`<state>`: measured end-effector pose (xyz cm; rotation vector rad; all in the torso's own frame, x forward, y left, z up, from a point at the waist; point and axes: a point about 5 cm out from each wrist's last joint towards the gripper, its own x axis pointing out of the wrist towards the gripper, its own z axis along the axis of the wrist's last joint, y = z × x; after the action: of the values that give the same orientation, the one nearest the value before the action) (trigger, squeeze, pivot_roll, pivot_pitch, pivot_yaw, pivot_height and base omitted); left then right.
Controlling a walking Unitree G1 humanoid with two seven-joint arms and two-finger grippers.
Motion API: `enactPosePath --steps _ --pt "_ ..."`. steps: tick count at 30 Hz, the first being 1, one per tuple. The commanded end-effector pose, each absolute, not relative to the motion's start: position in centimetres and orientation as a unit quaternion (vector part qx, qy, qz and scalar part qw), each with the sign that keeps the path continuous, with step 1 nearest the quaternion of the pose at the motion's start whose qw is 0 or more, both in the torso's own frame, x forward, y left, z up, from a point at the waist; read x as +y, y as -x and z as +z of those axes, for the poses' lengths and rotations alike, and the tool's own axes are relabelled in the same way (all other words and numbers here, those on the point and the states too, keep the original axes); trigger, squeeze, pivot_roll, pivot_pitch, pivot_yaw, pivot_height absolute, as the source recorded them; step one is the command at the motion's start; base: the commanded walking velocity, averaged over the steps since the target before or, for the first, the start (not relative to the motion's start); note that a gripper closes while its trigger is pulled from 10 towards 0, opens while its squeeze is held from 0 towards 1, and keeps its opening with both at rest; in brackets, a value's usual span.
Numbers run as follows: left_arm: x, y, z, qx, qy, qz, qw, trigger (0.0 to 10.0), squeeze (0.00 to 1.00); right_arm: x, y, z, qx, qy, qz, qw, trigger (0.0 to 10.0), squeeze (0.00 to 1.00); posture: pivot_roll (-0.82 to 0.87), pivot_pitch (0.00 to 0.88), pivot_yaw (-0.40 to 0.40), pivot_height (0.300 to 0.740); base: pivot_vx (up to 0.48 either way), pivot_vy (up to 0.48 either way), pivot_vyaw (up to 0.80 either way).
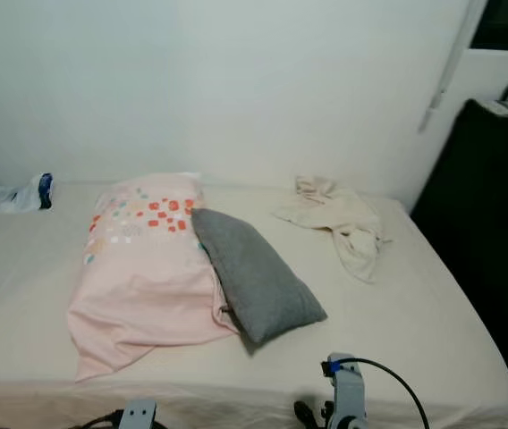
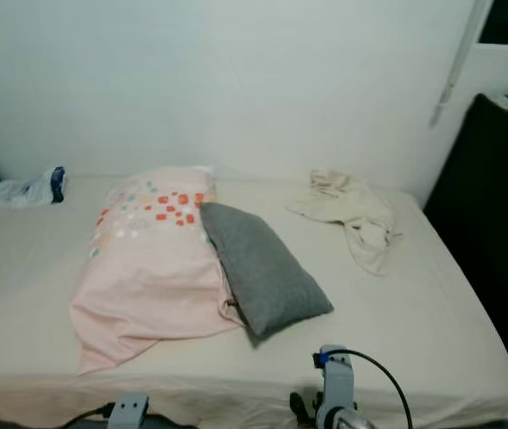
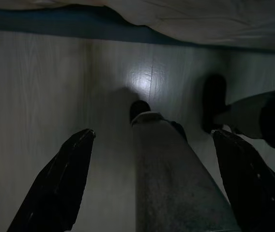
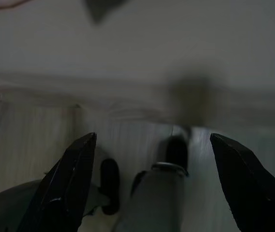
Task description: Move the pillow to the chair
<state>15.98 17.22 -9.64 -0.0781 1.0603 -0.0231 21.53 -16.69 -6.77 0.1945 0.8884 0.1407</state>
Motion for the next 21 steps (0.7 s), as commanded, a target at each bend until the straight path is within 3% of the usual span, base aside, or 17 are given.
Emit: enactPosePath --steps 1,13,21 --pt "17.0 -15.8 -9.7 0.509 0.040 -0.014 0.860 10.0 0.00 -17.2 -22.8 -5.9 0.403 -0.094 0.058 0.909 10.0 0.00 -0.04 0.000 -0.020 0.740 0.000 -0.326 0.00" --pt "16.6 -16.0 -9.7 0.506 0.051 -0.010 0.861 10.0 0.00 -17.9 -26.8 -2.9 0.315 -0.185 0.007 0.931 10.0 0.00 -0.05 0.000 -0.011 0.740 0.000 -0.027 0.00" --pt "17.3 -18.0 -8.7 0.467 0.059 0.021 0.882 10.0 0.00 -16.7 -30.2 0.3 0.251 -0.249 0.053 0.934 10.0 0.00 -0.05 0.000 -0.018 0.740 0.000 0.000 0.00"
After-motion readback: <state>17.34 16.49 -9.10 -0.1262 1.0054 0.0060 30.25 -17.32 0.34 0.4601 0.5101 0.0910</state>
